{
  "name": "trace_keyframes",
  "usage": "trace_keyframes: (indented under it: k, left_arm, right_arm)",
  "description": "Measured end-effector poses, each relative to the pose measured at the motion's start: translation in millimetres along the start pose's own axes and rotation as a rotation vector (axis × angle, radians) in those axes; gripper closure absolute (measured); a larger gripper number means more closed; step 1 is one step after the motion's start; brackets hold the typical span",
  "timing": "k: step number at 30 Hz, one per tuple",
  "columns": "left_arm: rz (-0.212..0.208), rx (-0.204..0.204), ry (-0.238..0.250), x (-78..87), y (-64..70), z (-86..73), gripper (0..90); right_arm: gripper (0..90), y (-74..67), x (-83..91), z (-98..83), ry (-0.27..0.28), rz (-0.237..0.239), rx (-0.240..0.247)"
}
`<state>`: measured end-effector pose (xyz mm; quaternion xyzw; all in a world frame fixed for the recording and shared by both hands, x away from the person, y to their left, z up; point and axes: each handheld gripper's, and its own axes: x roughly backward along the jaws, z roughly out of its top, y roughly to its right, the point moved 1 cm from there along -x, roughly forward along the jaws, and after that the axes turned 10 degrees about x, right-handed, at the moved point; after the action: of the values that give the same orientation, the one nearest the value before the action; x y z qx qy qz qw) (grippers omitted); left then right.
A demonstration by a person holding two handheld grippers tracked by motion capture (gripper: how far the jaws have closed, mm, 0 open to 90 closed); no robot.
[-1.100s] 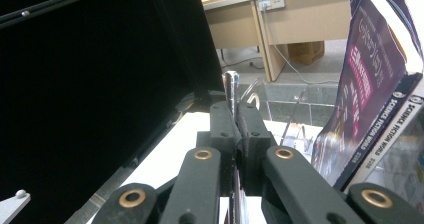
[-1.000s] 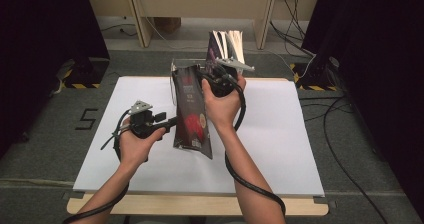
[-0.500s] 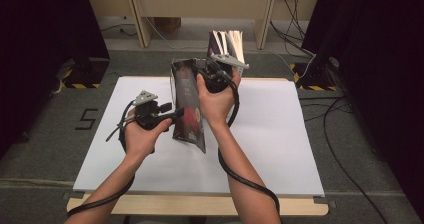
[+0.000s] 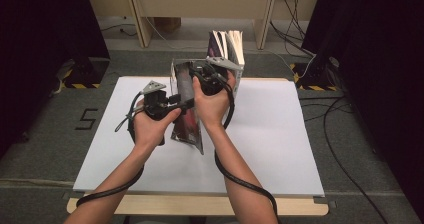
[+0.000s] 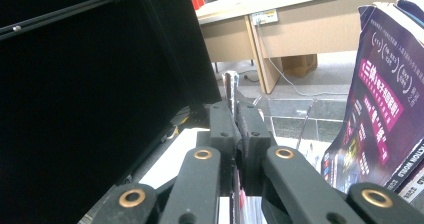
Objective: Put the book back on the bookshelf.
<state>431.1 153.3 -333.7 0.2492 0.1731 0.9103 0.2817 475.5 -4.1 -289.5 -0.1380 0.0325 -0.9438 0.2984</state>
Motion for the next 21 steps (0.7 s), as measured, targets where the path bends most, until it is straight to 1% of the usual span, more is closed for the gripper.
trace_keyframes:
  k: [6,10,14,17,21]
  left_arm:
    - [0.005,-0.003,-0.008,-5.7,5.4,2.1,37.8]
    - [0.019,0.015,-0.015,-12.1,8.0,3.4,37.3]
    - [0.053,0.004,-0.02,-19.9,9.1,3.4,37.2]
    - [0.067,0.005,-0.023,-24.1,10.0,2.5,37.2]
    - [0.085,-0.017,-0.022,-28.6,14.7,1.3,37.5]
  right_arm:
    - [87.4,-1.0,0.5,-1.5,-0.001,-0.013,0.001]
    - [87.4,-1.7,0.1,-1.7,-0.005,-0.02,0.008]
    - [87.4,-3.4,0.2,-2.8,-0.008,-0.027,0.017]
    - [87.4,-4.3,0.3,-3.3,-0.01,-0.029,0.007]
    - [87.4,-5.3,0.1,-3.2,-0.006,-0.032,0.01]
